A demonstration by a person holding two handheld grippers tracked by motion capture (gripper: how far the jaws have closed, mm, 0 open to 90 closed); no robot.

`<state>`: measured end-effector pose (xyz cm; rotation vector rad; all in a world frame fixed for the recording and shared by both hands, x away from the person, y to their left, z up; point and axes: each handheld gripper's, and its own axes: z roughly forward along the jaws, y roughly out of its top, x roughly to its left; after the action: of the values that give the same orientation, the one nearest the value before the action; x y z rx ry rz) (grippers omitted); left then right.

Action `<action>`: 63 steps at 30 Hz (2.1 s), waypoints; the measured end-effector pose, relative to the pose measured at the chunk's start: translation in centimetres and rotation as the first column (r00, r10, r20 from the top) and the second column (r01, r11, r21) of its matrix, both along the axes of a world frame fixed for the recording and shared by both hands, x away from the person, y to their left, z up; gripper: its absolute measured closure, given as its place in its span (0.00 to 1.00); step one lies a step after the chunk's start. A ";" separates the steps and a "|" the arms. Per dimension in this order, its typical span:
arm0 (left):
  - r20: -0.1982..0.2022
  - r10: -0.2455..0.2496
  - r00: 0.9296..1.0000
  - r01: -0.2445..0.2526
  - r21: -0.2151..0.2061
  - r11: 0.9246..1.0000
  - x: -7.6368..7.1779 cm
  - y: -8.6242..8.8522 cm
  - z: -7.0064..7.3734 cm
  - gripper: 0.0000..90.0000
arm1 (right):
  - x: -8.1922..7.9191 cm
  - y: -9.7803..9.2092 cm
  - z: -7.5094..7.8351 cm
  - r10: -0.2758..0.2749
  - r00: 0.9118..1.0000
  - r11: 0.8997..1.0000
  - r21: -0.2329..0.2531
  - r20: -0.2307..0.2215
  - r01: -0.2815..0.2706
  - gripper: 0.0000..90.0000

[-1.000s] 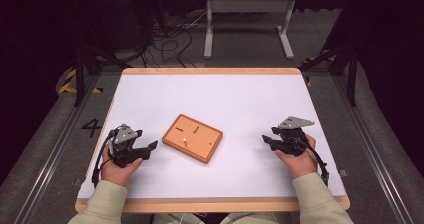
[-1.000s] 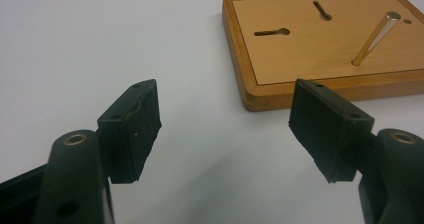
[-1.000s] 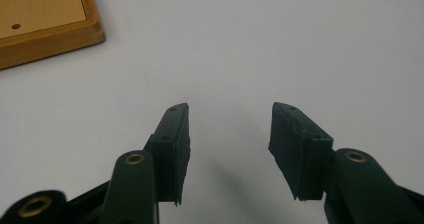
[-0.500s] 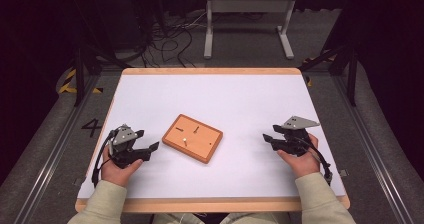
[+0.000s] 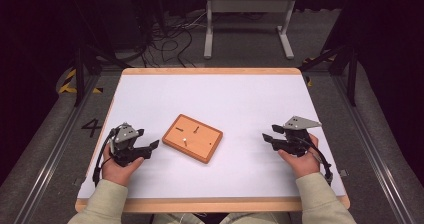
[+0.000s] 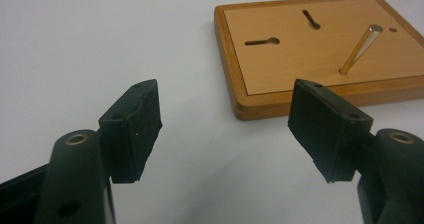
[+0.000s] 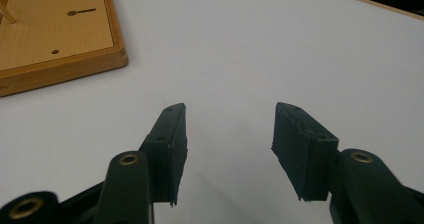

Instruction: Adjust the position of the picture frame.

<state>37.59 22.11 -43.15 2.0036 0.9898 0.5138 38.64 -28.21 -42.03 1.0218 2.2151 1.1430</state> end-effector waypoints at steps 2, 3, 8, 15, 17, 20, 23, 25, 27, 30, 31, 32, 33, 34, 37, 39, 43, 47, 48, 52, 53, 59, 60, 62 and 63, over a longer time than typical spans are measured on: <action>-0.003 -0.004 1.000 0.004 -0.002 1.000 0.1 -0.1 0.3 0.33 | 0.0 0.1 0.0 0.001 1.000 1.000 -0.002 0.000 -0.001 0.54; 0.000 -0.003 1.000 0.003 -0.002 1.000 0.3 -0.3 0.4 0.33 | 0.0 0.1 0.0 0.002 1.000 1.000 -0.002 -0.001 -0.002 0.53; 0.008 0.000 1.000 0.000 0.030 1.000 1.1 -1.0 1.3 0.33 | 0.0 0.1 -0.1 0.007 1.000 1.000 0.003 -0.005 -0.007 0.54; 0.007 0.000 1.000 0.000 0.014 1.000 2.2 -1.6 2.0 0.34 | 0.1 0.0 -0.3 0.008 1.000 1.000 0.001 -0.005 -0.008 0.54; 0.002 -0.001 1.000 0.001 0.006 1.000 2.5 -1.8 2.1 0.35 | 0.1 0.0 -0.3 0.006 1.000 1.000 -0.001 -0.007 -0.006 0.54; -0.005 0.001 1.000 -0.001 -0.006 1.000 3.2 -1.9 2.2 0.35 | 0.0 0.0 -0.3 0.009 1.000 1.000 0.000 -0.010 -0.009 0.54; -0.010 -0.001 1.000 0.001 -0.013 1.000 3.9 -2.0 2.3 0.36 | 0.1 0.0 -0.4 0.013 1.000 1.000 0.005 -0.016 -0.013 0.54; -0.014 0.001 1.000 -0.002 -0.009 1.000 4.2 -2.0 2.3 0.36 | 0.1 0.0 -0.5 0.014 1.000 1.000 0.011 -0.019 -0.014 0.54; -0.021 0.003 1.000 -0.003 -0.010 1.000 4.6 -2.1 2.2 0.38 | 0.1 -0.1 -0.5 0.013 1.000 1.000 0.009 -0.020 -0.013 0.54; -0.021 -0.009 1.000 0.009 0.004 1.000 4.8 -2.4 2.0 0.61 | 0.1 -0.1 -0.6 0.015 1.000 1.000 0.009 -0.021 -0.015 0.54; -0.029 -0.022 0.999 0.022 -0.004 1.000 4.9 -2.4 1.9 0.72 | 0.0 -0.1 -0.6 0.014 1.000 1.000 0.007 -0.022 -0.014 0.54; -0.039 -0.033 0.999 0.032 -0.007 0.999 5.1 -2.5 1.8 0.82 | 0.0 -0.1 -0.6 0.014 1.000 1.000 0.007 -0.023 -0.013 0.54; -0.039 -0.035 0.999 0.035 -0.002 0.999 5.1 -2.6 1.7 0.91 | 0.0 -0.1 -0.6 0.014 1.000 1.000 0.006 -0.024 -0.014 0.54; -0.050 -0.038 0.998 0.037 -0.005 0.999 5.2 -2.7 1.6 0.99 | 0.0 -0.1 -0.6 0.014 1.000 1.000 0.006 -0.024 -0.013 0.54; -0.066 -0.044 0.997 0.044 -0.005 0.999 5.7 -2.9 1.4 1.00 | -0.1 -0.2 -0.6 0.012 1.000 1.000 0.005 -0.024 -0.012 0.54; -0.076 -0.040 0.996 0.040 -0.004 0.999 6.0 -3.1 1.2 1.00 | -0.2 -0.3 -0.6 0.009 1.000 1.000 0.005 -0.025 -0.008 0.54; -0.092 -0.032 0.995 0.032 0.002 0.999 6.4 -3.2 0.9 1.00 | -0.2 -0.4 -0.7 0.005 1.000 1.000 0.006 -0.025 -0.005 0.54; -0.125 -0.030 0.992 0.032 0.015 0.999 7.1 -3.4 0.2 1.00 | -0.4 -0.5 -0.7 0.002 1.000 1.000 0.004 -0.029 -0.002 0.54; -0.135 -0.026 0.990 0.029 0.020 0.999 7.3 -3.5 0.0 1.00 | -0.4 -0.5 -0.7 0.001 1.000 1.000 0.002 -0.031 -0.001 0.54; -0.180 -0.027 0.983 0.034 0.034 0.999 7.7 -3.8 -0.7 1.00 | -0.6 -0.7 -0.8 -0.006 0.999 1.000 0.002 -0.034 0.006 0.54; -0.188 -0.031 0.982 0.039 0.038 0.999 7.9 -3.8 -0.8 1.00 | -0.6 -0.8 -0.8 -0.004 0.999 1.000 0.004 -0.035 0.004 0.54; -0.241 -0.028 0.970 0.041 0.048 0.998 8.3 -4.1 -1.6 1.00 | -0.7 -0.9 -0.9 -0.008 0.999 1.000 0.003 -0.038 0.008 0.54; -0.255 -0.035 0.966 0.050 0.052 0.997 8.4 -4.1 -1.7 1.00 | -0.7 -0.9 -0.9 -0.007 0.999 1.000 0.002 -0.039 0.008 0.54; -0.262 -0.033 0.964 0.051 0.060 0.997 8.4 -4.2 -1.8 1.00 | -0.7 -0.9 -0.9 -0.006 0.999 1.000 0.002 -0.039 0.007 0.54; -0.264 -0.034 0.964 0.052 0.064 0.997 8.4 -4.1 -1.8 1.00 | -0.8 -0.9 -0.9 -0.007 0.999 1.000 0.002 -0.039 0.007 0.54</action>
<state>46.01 17.99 -44.98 2.1914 1.0967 0.2651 37.88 -29.15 -42.93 1.0603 2.2397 1.1314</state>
